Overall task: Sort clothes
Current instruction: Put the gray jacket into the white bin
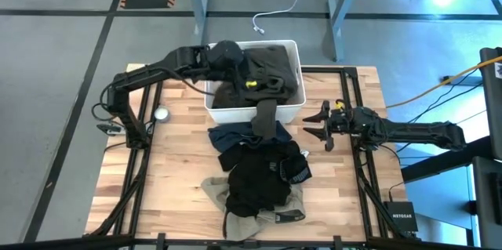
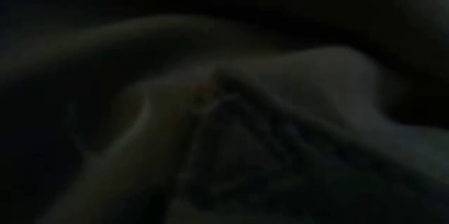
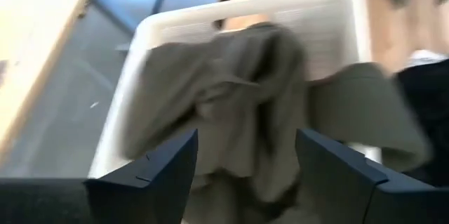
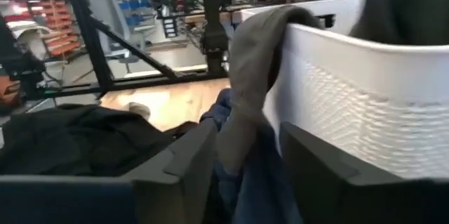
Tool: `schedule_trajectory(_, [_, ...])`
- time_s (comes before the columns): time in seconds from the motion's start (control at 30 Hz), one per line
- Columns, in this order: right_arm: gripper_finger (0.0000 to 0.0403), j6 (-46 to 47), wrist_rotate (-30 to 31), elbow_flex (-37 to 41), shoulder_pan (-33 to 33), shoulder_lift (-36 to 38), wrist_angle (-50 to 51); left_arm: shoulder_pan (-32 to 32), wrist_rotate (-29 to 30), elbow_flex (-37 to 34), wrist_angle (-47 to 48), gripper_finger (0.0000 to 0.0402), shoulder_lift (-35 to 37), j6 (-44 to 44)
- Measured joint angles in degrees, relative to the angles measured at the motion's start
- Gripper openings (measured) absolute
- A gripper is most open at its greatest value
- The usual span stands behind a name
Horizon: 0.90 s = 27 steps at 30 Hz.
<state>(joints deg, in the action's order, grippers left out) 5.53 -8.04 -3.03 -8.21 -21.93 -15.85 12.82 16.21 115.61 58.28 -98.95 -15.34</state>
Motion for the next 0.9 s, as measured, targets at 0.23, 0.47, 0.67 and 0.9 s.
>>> schedule_trajectory(0.23, [0.0220,-3.22,4.27,-4.24,0.00,-14.79,-2.04,-2.87,-1.48,-17.49,-11.92,0.0212,7.95,1.51])
schedule_trajectory(0.47, [0.0221,-6.22,4.37,-12.87,0.00,-30.31,-2.06,-2.99,-1.64,-40.70,-31.86,0.0193,21.56,2.36])
schedule_trajectory(0.67, [0.0221,-6.29,3.21,-20.88,0.04,-42.01,-1.96,-2.99,-1.64,-55.17,-52.12,0.0188,29.32,4.03])
schedule_trajectory(0.9, [0.0221,-5.98,4.41,-27.83,1.34,-50.92,-0.95,-3.04,-1.55,-63.76,-60.62,0.0188,29.61,5.67])
